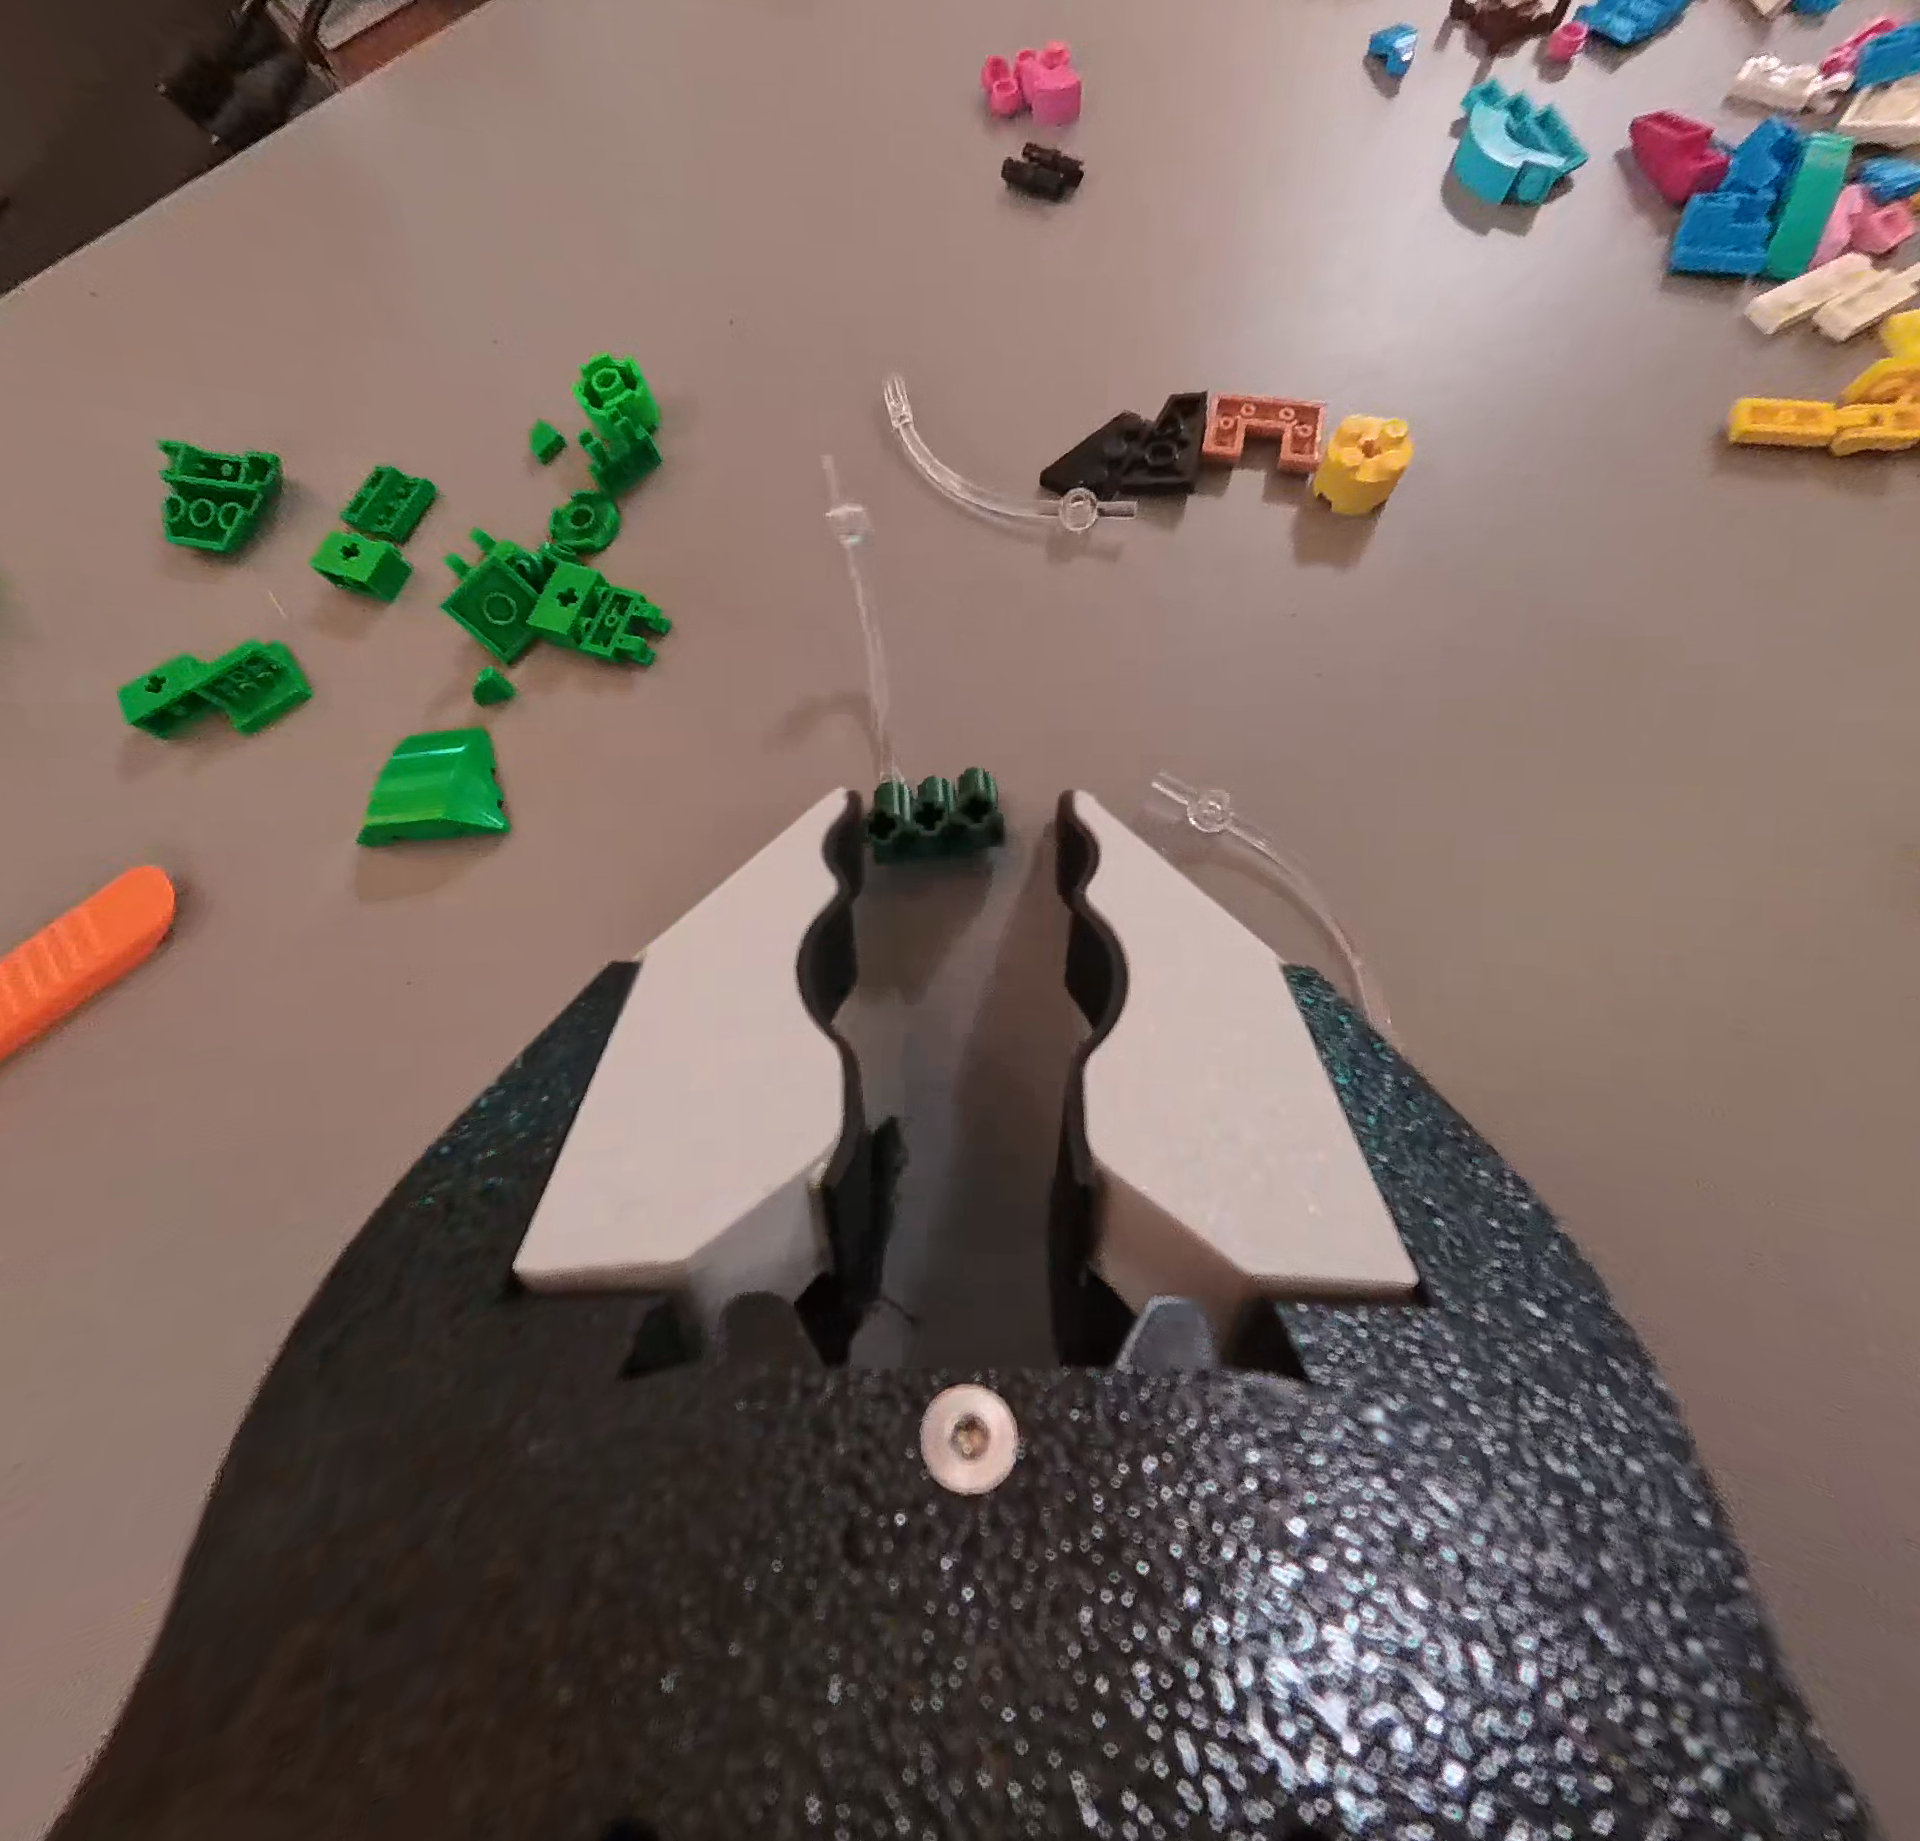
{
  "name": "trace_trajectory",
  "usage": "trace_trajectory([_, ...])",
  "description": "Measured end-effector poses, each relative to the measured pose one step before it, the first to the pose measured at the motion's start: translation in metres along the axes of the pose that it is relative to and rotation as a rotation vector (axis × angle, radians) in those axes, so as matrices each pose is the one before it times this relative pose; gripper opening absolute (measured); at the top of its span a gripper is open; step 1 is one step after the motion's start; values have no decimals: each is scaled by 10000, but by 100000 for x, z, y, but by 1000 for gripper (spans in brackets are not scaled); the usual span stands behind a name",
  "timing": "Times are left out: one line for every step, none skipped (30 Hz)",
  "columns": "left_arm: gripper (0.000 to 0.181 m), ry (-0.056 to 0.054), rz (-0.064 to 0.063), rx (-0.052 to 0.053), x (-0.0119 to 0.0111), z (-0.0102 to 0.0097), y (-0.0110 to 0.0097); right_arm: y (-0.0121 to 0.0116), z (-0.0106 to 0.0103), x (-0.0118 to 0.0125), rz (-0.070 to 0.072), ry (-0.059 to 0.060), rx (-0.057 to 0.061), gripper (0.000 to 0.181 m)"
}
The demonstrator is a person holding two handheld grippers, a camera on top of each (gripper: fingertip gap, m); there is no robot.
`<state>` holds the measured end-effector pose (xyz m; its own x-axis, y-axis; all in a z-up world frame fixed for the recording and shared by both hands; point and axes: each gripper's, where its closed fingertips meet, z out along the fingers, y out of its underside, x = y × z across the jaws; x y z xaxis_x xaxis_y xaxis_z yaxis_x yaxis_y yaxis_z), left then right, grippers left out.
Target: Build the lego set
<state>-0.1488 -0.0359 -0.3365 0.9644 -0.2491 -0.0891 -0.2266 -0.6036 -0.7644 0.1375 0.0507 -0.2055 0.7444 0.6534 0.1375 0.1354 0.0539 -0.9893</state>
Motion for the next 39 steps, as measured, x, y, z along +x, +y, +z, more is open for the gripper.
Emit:
trace_trajectory([27, 88, -1, 101, 170, 41, -97, -424, 1978, -2925, 92, -1273, -607, 12])
trace_trajectory([24, 54, 11, 92, 112, 22, -100, -317, 2143, -2418, -69, -1037, -653, 13])
trace_trajectory([24, -57, 82, 58, -59, 0, -83, -263, 2163, -1996, -237, -856, -658, 13])
trace_trajectory([24, -29, 106, 80, 13, -4, -93, -112, 2141, -1584, -318, -707, -704, 13])
trace_trajectory([24, -62, 128, 108, 9, -1, -130, 105, 2098, -1237, -223, -621, -817, 13])
trace_trajectory([24, -139, 208, 127, -76, -45, -133, 95, 1968, -1104, -41, -650, -763, 15])
trace_trajectory([24, -173, 245, 142, -119, -103, -196, 89, 1829, -930, 187, -653, -702, 16])
trace_trajectory([24, -172, 185, 271, -140, -200, -420, 83, 1674, -700, 265, -588, -624, 17])
trace_trajectory([24, -129, 92, 329, -131, -259, -558, 82, 1500, -440, 270, -462, -557, 19])
trace_trajectory([24, -134, 70, 345, -190, -298, -635, 24, 1323, -136, 243, -270, -464, 20])
trace_trajectory([24, -181, 73, 331, -289, -338, -619, -43, 1152, -49, 190, -181, -376, 21])
trace_trajectory([24, -204, 62, 342, -375, -359, -622, -28, 988, 34, 168, -108, -366, 23])
trace_trajectory([24, -192, 48, 319, -398, -344, -587, -25, 848, 58, 142, -56, -360, 23])
trace_trajectory([24, -169, 28, 288, -365, -311, -522, -55, 714, 3, 137, -63, -340, 23])
trace_trajectory([24, -150, 21, 245, -342, -250, -421, 17, 622, -282, 180, -227, -379, 20])
trace_trajectory([24, -129, 30, 188, -279, -179, -314, 170, 541, -533, 237, -373, -474, 16])
trace_trajectory([24, -117, 34, 151, -222, -120, -234, 120, 492, -336, 152, -213, -437, 16])
trace_trajectory([24, -87, 60, 108, -136, -82, -164, -7, 403, 146, -19, 150, -322, 16])
trace_trajectory([24, -46, 84, 55, -13, -17, -75, -138, 320, 425, -83, 350, -224, 17])
trace_trajectory([24, -22, 81, 11, 41, 19, -8, -249, 280, 222, -46, 222, -128, 17])
trace_trajectory([24, -8, 83, -8, 75, 21, 30, -287, 244, -53, 21, 51, -83, 19])
trace_trajectory([24, -4, 74, -6, 85, 32, 24, -208, 228, -16, -4, 85, -107, 19])
trace_trajectory([24, -3, 54, -3, 70, 30, 20, -58, 224, 127, -88, 190, -176, 19])
trace_trajectory([24, -2, 42, 3, 50, 20, 15, 59, 259, 142, -119, 207, -217, 19])
trace_trajectory([24, 13, 27, -7, 59, 18, 25, 179, 286, 75, -102, 155, -240, 19])
trace_trajectory([24, 11, 3, 5, 28, 19, 5, 171, 266, 54, -105, 140, -181, 17])
trace_trajectory([24, -10, -5, 39, -4, -11, -46, -238, 48, 141, -165, 190, 120, 10])
trace_trajectory([24, -16, 5, 38, -34, -28, -55, 37, 109, -65, -184, 61, 4, 3])
trace_trajectory([24, -16, 2, 33, -34, -21, -51, -78, 40, -119, -219, 67, 158, 2])
trace_trajectory([24, -22, -4, 53, -52, -54, -94, 0, -38, -28, -216, 156, 217, 2])
trace_trajectory([24, -24, -14, 96, -44, -70, -177, 22, -194, 23, -210, 202, 311, 2])
trace_trajectory([24, 23, -56, 146, 29, -83, -258, -7, -467, -37, -122, 133, 443, 1])
trace_trajectory([24, 96, -163, 180, 130, -116, -324, -41, -715, -98, 29, 41, 551, 1])
trace_trajectory([24, 110, -157, 209, 144, -142, -391, -17, -919, -99, 128, -28, 587, 1])
trace_trajectory([24, 75, -103, 221, 115, -135, -420, 127, -1065, -96, 189, -40, 509, 1])
trace_trajectory([24, 104, -66, 213, 183, -132, -421, 197, -1152, -51, 152, -13, 481, 1])
trace_trajectory([24, 176, -37, 241, 327, -119, -452, 202, -1200, 53, 152, 51, 472, 1])
trace_trajectory([24, 142, -60, 215, 328, -95, -415, 207, -1238, -93, 129, -10, 450, 1])
trace_trajectory([24, 168, -25, 166, 406, -69, -323, 259, -1205, -185, 81, -20, 398, 1])
